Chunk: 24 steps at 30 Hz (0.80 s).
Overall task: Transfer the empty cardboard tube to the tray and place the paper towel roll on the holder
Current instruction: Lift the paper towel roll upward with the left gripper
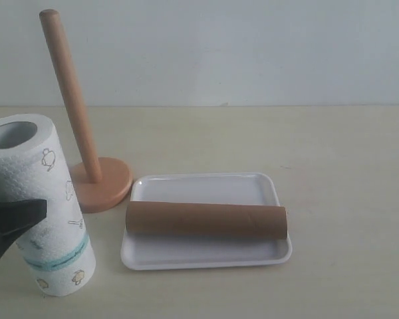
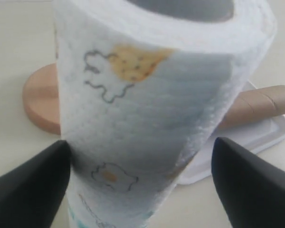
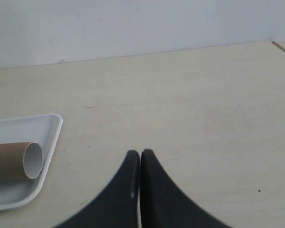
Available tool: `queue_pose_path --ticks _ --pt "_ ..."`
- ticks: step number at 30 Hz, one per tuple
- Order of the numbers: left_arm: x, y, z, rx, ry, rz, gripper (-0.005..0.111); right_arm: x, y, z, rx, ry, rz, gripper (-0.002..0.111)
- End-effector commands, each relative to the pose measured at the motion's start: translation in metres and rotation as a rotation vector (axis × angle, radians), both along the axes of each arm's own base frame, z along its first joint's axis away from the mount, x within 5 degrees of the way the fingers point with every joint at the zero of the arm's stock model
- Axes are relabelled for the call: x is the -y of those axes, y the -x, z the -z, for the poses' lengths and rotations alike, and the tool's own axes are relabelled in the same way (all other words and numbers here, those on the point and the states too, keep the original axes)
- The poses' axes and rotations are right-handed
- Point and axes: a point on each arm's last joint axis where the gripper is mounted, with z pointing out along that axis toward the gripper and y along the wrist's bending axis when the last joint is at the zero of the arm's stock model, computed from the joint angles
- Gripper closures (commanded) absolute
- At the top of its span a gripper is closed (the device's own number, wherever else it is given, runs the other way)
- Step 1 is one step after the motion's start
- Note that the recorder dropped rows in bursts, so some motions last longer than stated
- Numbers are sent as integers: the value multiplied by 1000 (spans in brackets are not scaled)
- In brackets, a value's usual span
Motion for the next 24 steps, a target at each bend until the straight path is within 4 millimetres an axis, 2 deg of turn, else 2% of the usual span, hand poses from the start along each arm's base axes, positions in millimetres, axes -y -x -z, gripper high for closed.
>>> queue_pose_path --ticks 1,11,16,24 --pt "-6 -3 1 -5 -48 -59 30 0 0 -1 15 2 0 109" --pt "-8 -3 2 -1 -71 -64 34 0 0 -1 15 2 0 109" --pt "7 1 -4 22 41 76 34 0 0 -1 15 2 0 109" --pt "4 0 -3 25 11 58 34 0 0 -1 15 2 0 109"
